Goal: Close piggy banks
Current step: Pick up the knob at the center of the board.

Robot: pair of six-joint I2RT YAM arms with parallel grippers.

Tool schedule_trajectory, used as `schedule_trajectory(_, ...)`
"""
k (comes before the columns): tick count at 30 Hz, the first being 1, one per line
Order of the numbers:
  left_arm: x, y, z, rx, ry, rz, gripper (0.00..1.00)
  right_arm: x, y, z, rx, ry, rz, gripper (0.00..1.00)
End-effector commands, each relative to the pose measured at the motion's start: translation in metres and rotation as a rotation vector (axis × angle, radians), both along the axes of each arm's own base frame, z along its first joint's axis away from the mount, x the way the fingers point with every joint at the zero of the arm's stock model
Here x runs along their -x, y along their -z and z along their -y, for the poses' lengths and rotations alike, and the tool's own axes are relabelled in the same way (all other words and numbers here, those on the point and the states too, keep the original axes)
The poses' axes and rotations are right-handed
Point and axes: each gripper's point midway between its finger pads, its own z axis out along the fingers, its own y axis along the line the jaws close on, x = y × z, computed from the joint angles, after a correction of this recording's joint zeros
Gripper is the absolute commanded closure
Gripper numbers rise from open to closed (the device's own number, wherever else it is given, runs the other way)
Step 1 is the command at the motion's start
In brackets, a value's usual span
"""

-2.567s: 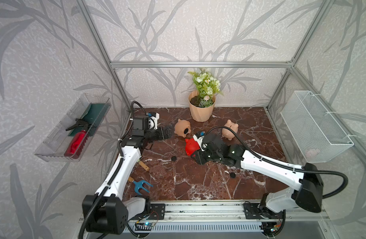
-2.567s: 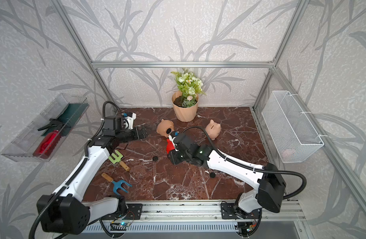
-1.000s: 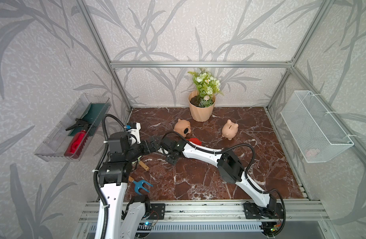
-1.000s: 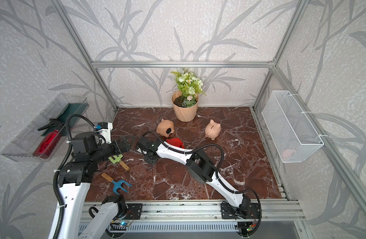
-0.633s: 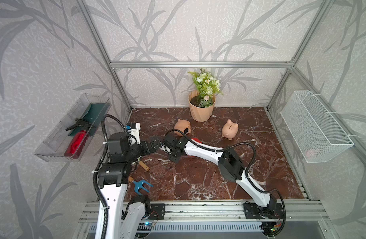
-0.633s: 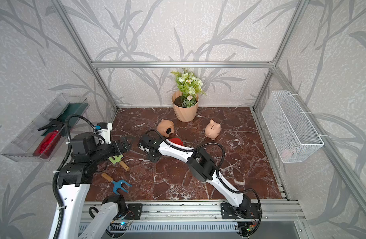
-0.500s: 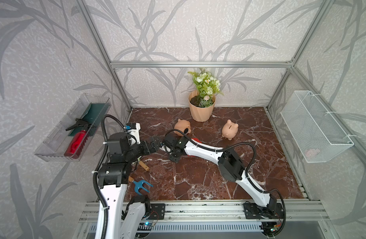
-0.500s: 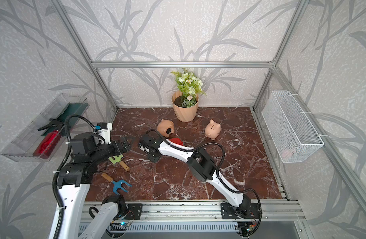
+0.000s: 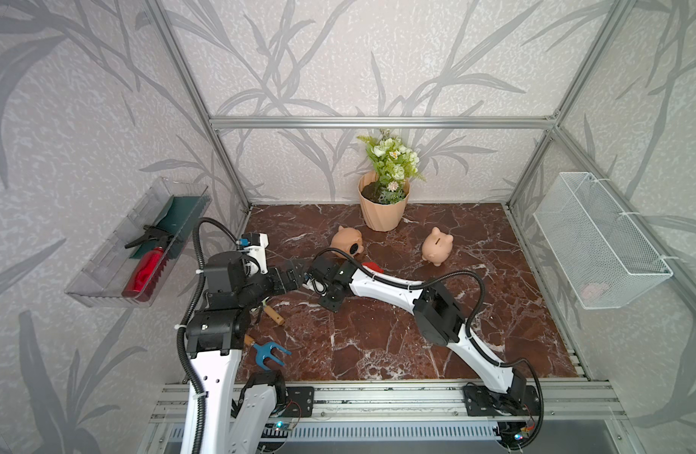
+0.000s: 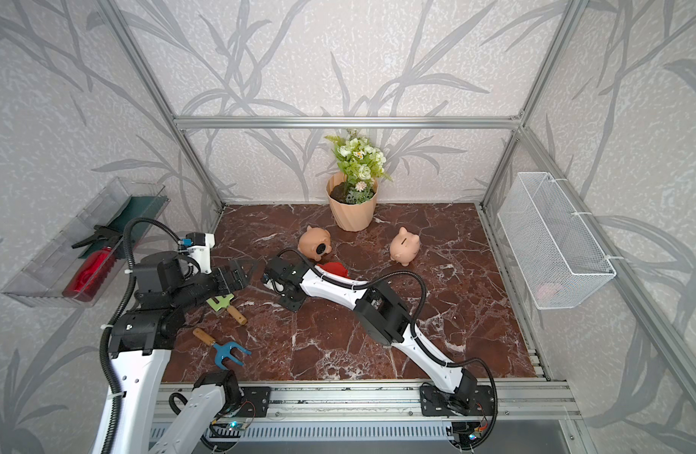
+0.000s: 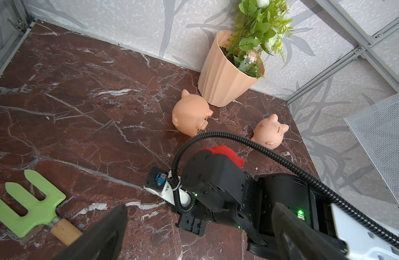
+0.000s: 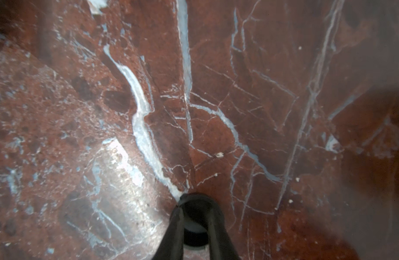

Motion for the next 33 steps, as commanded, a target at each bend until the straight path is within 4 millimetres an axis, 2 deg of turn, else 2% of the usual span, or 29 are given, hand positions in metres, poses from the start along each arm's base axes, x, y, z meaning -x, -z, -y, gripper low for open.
schedule_trajectory(1, 0.0, -0.01, 0.002, 0.019, 0.006, 0.033, 0.01, 0.001, 0.01, 0.006, 0.034, 0.003, -0.023, 0.77)
schedule_trajectory(13, -0.001, -0.014, 0.003, 0.024, 0.01, 0.044, 0.01, 0.003, 0.023, 0.016, 0.087, 0.0, -0.024, 0.77)
schedule_trajectory(17, -0.001, -0.014, 0.002, 0.024, 0.005, 0.043, 0.01, 0.003, 0.022, 0.018, 0.092, 0.008, -0.026, 0.84)
schedule_trajectory(25, -0.001, -0.02, 0.002, 0.024, 0.006, 0.058, 0.01, 0.005, 0.023, 0.024, 0.107, 0.019, -0.03, 0.86)
schedule_trajectory(28, 0.0, -0.021, 0.002, 0.023, 0.006, 0.06, 0.01, 0.005, 0.023, 0.028, 0.119, 0.034, -0.029, 0.93)
schedule_trajectory(33, 0.0, -0.022, 0.003, 0.022, 0.007, 0.062, 0.01, 0.008, 0.016, 0.03, 0.093, 0.057, -0.033, 0.98)
